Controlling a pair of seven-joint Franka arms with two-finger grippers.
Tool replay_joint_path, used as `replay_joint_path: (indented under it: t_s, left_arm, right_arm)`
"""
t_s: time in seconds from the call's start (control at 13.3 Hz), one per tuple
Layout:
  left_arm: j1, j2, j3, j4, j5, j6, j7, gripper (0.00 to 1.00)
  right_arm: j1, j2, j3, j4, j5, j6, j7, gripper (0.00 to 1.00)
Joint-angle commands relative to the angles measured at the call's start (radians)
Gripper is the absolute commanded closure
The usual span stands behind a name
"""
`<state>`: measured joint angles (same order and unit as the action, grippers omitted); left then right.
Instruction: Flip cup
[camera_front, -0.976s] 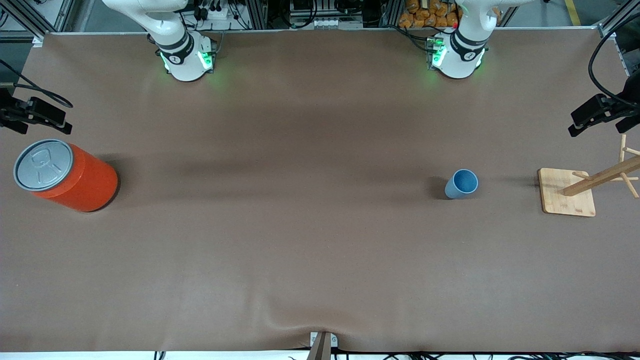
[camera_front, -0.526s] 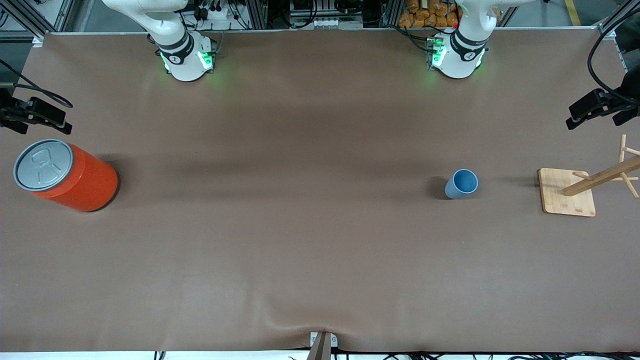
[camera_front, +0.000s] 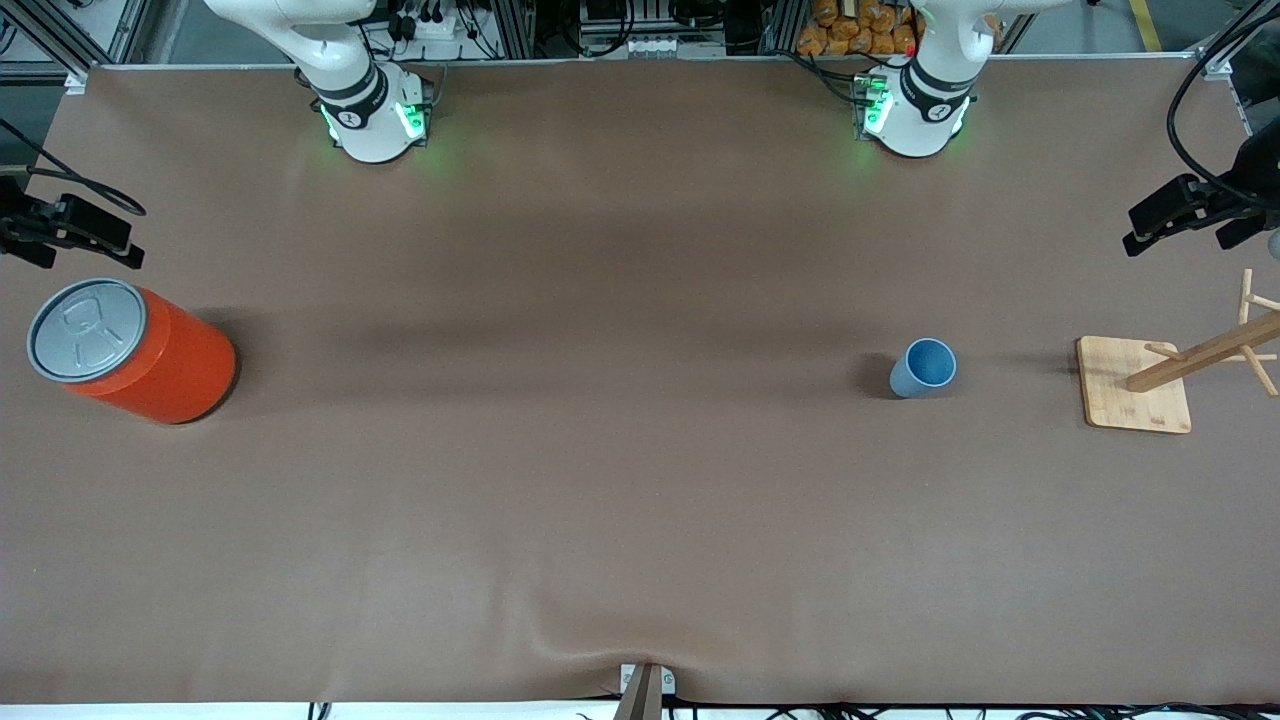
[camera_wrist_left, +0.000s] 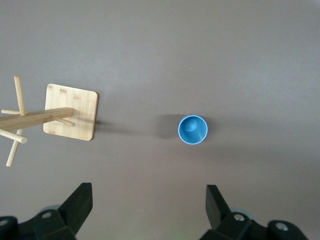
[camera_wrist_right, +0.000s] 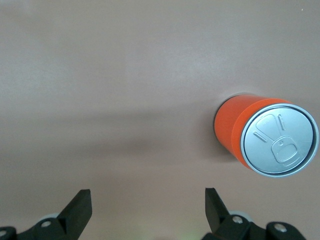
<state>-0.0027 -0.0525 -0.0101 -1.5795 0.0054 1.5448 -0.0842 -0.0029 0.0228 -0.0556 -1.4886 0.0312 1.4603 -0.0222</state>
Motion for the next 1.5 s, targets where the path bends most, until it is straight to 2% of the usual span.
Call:
replay_joint_path:
  t_s: [0.0, 0.9, 1.13, 1.43]
  left_arm:
    - [-0.008, -0.009, 0.006, 0.004, -0.013, -0.018, -0.019, 0.0]
    - [-0.007, -0.006, -0.022, 0.009, -0.013, -0.029, -0.049, 0.0]
    - [0.003, -0.006, -0.022, 0.004, -0.002, -0.038, 0.033, 0.0]
    - [0.001, 0.0, -0.022, 0.007, -0.004, -0.066, 0.047, 0.0]
  right_arm:
    - [0.008, -0.004, -0.001, -0.002, -0.007, 0.003, 0.013, 0.0]
    - [0.008, -0.004, -0.003, -0.002, -0.007, 0.003, 0.013, 0.0]
    - [0.008, -0.004, -0.003, -0.002, -0.007, 0.005, 0.013, 0.0]
    - [0.008, -0.003, -0.003, -0.002, -0.007, 0.008, 0.013, 0.0]
